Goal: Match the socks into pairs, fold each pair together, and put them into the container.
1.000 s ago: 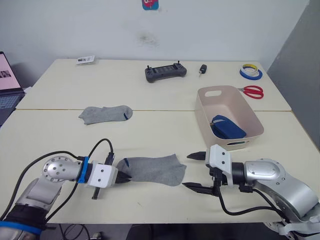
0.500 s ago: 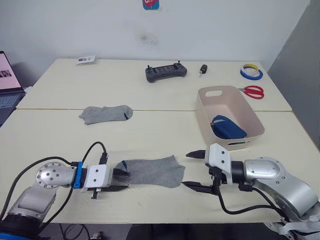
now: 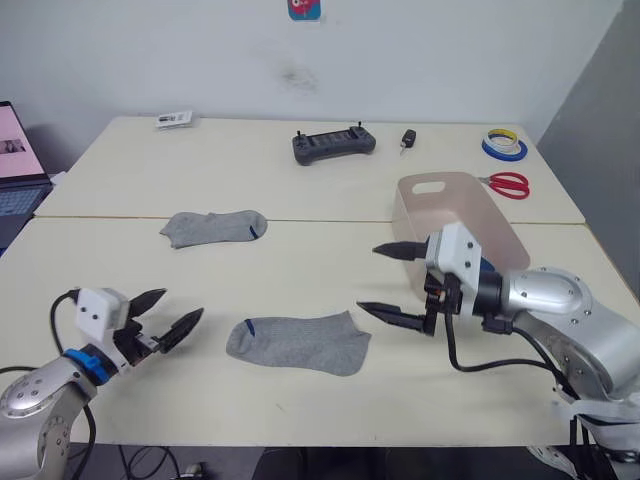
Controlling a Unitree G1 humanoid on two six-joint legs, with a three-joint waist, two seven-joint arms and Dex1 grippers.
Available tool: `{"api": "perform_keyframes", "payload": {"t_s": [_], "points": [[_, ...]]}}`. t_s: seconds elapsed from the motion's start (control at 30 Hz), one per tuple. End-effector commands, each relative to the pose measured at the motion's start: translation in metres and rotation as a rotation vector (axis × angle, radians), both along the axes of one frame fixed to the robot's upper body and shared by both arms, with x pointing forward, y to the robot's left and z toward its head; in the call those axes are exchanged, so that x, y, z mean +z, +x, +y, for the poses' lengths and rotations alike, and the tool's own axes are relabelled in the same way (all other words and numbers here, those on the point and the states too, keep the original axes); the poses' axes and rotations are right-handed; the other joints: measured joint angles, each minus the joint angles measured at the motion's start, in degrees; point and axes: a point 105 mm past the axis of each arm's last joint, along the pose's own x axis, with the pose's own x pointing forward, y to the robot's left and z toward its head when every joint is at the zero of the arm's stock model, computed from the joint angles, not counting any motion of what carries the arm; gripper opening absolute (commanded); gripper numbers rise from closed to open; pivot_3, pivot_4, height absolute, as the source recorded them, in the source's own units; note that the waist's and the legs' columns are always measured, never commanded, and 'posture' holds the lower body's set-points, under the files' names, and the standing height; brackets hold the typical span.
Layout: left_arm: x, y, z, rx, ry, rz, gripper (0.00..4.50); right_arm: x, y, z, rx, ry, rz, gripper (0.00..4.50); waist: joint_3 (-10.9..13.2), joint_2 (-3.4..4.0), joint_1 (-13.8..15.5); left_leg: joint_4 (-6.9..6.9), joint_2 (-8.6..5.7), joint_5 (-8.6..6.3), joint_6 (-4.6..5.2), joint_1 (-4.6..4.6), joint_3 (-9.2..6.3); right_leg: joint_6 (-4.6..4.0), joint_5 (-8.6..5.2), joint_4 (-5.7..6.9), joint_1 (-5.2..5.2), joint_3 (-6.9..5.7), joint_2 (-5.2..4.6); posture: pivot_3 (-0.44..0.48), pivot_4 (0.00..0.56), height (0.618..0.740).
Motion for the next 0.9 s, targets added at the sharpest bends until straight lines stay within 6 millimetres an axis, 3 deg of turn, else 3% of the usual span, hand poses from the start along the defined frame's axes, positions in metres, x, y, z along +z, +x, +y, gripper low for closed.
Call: {"api": "perform_keyframes", "payload": {"t_s": [0.03,0.3,0.53,0.73,0.9], "points": [[0.013,0.014,0.013,0.143,-0.083,-0.043,4.47,0.008,-0.001,0.003,0.015,0.018,-0.013,4.50,-0.02,-0.03,0.43,0.01,-0.03,0.00,0.00,-0.04,-0.05,0.00,0.00,-0.01,0.00,-0.07,-0.05,0.000,0.150,0.740],[0.029,0.081,0.020,0.308,-0.147,-0.022,4.47,0.013,0.003,0.007,0.001,0.021,-0.030,4.50,-0.10,-0.16,0.16,0.02,-0.06,0.01,-0.02,-0.05,-0.05,0.00,0.00,0.02,-0.01,-0.11,-0.05,0.000,0.150,0.740],[0.024,0.125,0.008,0.394,-0.295,0.108,4.47,0.014,0.004,0.007,-0.015,0.015,-0.034,4.50,-0.10,-0.18,-0.11,0.04,-0.06,0.02,-0.03,-0.07,0.03,0.00,0.01,0.02,-0.07,-0.04,-0.04,0.000,0.150,0.740],[0.021,0.138,0.002,0.509,-0.391,0.157,4.47,0.014,0.004,0.004,-0.025,0.005,-0.038,4.50,-0.11,-0.20,-0.13,0.08,-0.06,0.02,-0.04,-0.08,0.02,0.01,0.01,0.02,-0.05,-0.03,-0.06,0.000,0.150,0.740],[0.033,0.140,-0.001,0.620,-0.511,0.123,4.47,0.014,0.004,0.003,-0.028,0.001,-0.036,4.50,-0.12,-0.22,-0.09,0.11,-0.07,0.13,-0.22,-0.08,0.03,0.01,0.01,0.03,-0.03,-0.02,-0.08,0.000,0.150,0.740]]}}
